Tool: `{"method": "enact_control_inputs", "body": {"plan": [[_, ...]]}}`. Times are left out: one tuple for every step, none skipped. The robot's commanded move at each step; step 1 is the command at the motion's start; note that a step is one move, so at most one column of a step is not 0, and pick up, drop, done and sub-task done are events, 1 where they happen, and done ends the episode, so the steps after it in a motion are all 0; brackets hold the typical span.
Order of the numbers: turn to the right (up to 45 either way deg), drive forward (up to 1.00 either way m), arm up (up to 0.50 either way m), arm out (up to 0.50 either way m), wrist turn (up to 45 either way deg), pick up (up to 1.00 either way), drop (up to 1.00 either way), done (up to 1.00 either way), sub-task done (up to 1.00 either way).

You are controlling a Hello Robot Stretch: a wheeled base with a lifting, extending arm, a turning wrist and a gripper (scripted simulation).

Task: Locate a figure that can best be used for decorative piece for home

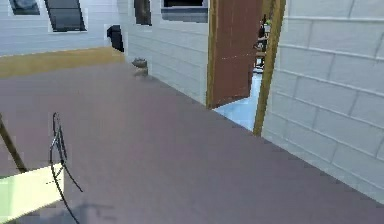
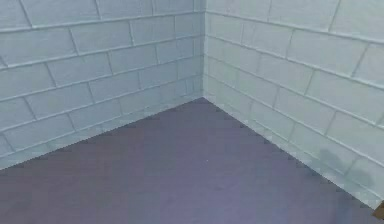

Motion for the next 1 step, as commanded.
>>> {"method": "enact_control_inputs", "body": {"plan": [[3.0,0.00,0.00,0.00,0.0,0.00,0.00,0.00,0.00]]}}
